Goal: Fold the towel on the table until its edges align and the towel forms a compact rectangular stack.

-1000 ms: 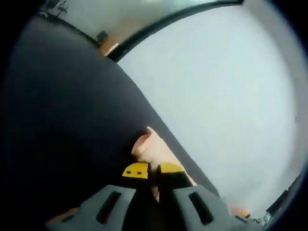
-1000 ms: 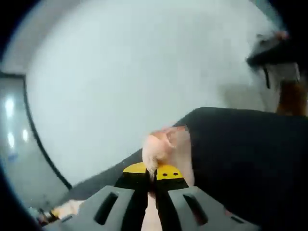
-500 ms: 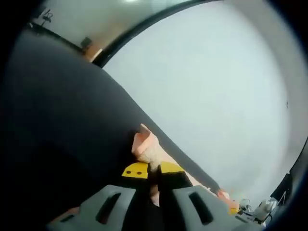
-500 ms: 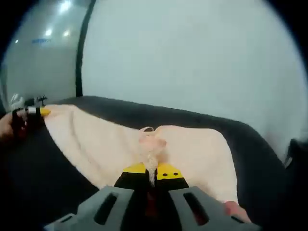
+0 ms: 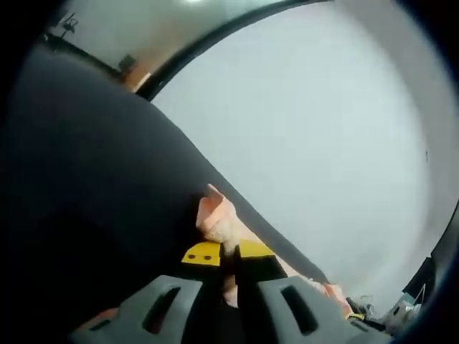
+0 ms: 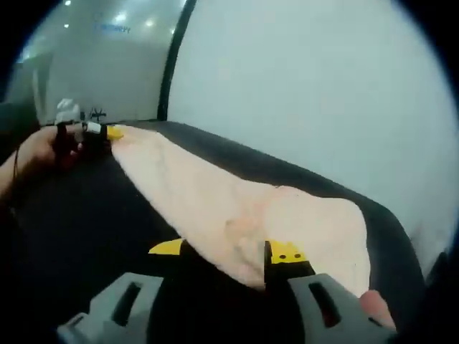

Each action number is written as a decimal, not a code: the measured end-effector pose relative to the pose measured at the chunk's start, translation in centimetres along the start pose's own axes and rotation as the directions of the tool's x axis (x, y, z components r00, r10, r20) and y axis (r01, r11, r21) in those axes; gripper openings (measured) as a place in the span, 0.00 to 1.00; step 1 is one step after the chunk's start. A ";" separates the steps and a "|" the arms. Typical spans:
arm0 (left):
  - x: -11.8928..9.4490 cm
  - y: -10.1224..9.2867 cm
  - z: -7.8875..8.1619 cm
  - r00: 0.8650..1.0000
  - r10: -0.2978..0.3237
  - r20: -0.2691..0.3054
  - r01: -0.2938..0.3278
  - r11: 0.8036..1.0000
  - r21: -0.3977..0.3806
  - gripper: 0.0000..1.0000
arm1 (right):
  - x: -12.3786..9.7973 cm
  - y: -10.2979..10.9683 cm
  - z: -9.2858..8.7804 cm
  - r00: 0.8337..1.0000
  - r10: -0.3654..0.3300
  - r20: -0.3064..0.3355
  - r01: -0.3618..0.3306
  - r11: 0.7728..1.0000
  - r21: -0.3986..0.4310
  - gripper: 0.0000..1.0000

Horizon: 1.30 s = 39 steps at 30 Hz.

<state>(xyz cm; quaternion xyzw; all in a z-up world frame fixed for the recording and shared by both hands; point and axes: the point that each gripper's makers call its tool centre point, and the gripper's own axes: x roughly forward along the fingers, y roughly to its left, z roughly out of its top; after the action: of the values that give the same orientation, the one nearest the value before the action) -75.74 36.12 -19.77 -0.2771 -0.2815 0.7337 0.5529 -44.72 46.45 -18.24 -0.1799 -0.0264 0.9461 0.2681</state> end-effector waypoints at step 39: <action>0.6 -1.0 1.0 0.998 0.031 -0.051 -0.034 0.998 -0.059 0.08 | -9.2 -11.3 -2.2 0.920 -0.167 0.355 0.066 0.957 0.281 0.32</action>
<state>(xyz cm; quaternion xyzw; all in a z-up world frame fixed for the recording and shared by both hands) -75.95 36.84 -18.48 -0.3163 -0.2846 0.7266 0.5395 -31.03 51.23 -15.67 0.0433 0.0383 0.9401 0.3359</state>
